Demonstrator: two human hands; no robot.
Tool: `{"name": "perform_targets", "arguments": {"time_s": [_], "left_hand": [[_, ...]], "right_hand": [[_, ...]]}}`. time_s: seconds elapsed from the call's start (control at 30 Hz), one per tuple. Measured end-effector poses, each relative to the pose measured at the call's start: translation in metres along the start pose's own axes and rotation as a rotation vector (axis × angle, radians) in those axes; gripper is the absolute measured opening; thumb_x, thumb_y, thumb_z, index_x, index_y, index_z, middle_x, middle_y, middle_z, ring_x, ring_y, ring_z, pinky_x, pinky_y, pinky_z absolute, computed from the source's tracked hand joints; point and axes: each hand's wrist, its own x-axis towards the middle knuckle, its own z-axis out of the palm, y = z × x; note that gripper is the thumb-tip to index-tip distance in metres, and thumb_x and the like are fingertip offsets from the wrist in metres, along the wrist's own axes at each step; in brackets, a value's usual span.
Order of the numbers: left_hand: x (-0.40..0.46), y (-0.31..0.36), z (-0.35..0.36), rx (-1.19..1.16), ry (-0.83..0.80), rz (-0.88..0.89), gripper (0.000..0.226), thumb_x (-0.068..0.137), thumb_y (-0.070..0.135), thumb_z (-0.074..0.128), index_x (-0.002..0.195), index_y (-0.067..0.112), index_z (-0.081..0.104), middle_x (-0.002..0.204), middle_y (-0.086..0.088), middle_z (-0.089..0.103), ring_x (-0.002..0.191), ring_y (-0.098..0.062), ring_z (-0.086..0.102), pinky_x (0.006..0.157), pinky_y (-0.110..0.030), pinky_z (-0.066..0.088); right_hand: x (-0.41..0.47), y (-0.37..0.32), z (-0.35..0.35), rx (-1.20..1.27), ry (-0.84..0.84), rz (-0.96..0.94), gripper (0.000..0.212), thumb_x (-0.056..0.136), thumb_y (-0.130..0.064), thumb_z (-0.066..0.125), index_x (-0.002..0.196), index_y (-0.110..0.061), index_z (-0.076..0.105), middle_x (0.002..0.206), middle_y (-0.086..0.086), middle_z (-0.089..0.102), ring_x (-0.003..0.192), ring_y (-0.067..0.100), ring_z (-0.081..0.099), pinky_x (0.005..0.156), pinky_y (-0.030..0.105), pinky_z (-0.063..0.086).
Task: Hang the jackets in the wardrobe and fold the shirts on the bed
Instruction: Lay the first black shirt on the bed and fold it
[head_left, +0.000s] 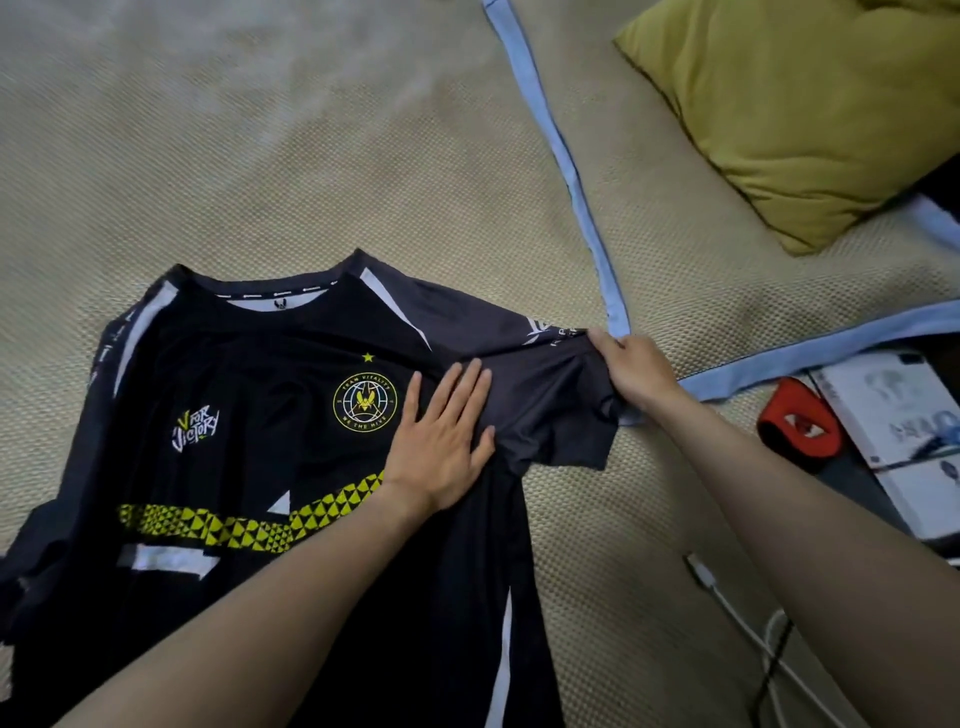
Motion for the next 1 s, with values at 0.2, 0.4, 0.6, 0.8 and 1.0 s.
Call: {"name": "perform_targets", "arguments": {"time_s": [0.2, 0.4, 0.6, 0.8, 1.0], "left_hand": [[-0.001, -0.001, -0.001, 0.025, -0.022, 0.015, 0.071, 0.099, 0.052, 0.015, 0.161, 0.018, 0.009, 0.169, 0.003, 0.005, 0.156, -0.014, 0.003, 0.124, -0.055, 0.003], [-0.001, 0.0, -0.003, 0.02, -0.018, 0.017, 0.071, 0.099, 0.053, 0.009, 0.161, 0.018, 0.003, 0.169, 0.003, -0.001, 0.155, -0.014, -0.004, 0.124, -0.055, -0.002], [0.005, 0.007, -0.028, 0.014, -0.134, 0.047, 0.073, 0.1, 0.054, 0.018, 0.161, 0.015, 0.007, 0.169, -0.002, 0.002, 0.156, -0.019, 0.002, 0.122, -0.06, 0.0], [0.069, -0.054, -0.08, 0.007, 0.144, -0.133, 0.04, 0.096, 0.034, 0.039, 0.128, 0.012, 0.05, 0.134, -0.01, 0.053, 0.124, -0.03, 0.051, 0.103, -0.048, 0.033], [0.115, -0.14, -0.103, -0.004, -0.214, -0.228, 0.052, 0.104, 0.039, 0.04, 0.154, 0.035, 0.027, 0.166, 0.003, 0.021, 0.15, -0.027, 0.023, 0.118, -0.06, 0.015]], "right_hand": [[-0.004, 0.013, -0.023, -0.008, -0.052, -0.02, 0.022, 0.077, -0.018, 0.087, 0.087, -0.009, 0.069, 0.077, -0.005, 0.068, 0.082, 0.018, 0.068, 0.062, 0.021, 0.047], [0.001, 0.006, -0.04, -0.042, 0.135, 0.019, 0.037, 0.082, -0.006, 0.076, 0.114, -0.01, 0.057, 0.102, 0.003, 0.06, 0.097, 0.022, 0.057, 0.078, 0.029, 0.041], [-0.004, -0.003, -0.038, -0.282, 0.1, 0.0, 0.036, 0.086, -0.012, 0.063, 0.117, -0.015, 0.045, 0.107, 0.006, 0.059, 0.104, 0.032, 0.06, 0.087, 0.042, 0.047], [-0.001, -0.009, -0.014, -0.798, 0.291, -0.262, 0.05, 0.089, -0.032, 0.067, 0.128, -0.005, 0.05, 0.129, 0.015, 0.059, 0.122, 0.036, 0.051, 0.096, 0.047, 0.043], [0.022, 0.014, -0.024, -0.933, 0.25, -0.499, 0.022, 0.098, -0.019, 0.054, 0.112, -0.021, 0.071, 0.112, 0.004, 0.071, 0.117, 0.028, 0.049, 0.097, 0.042, 0.035]]}}
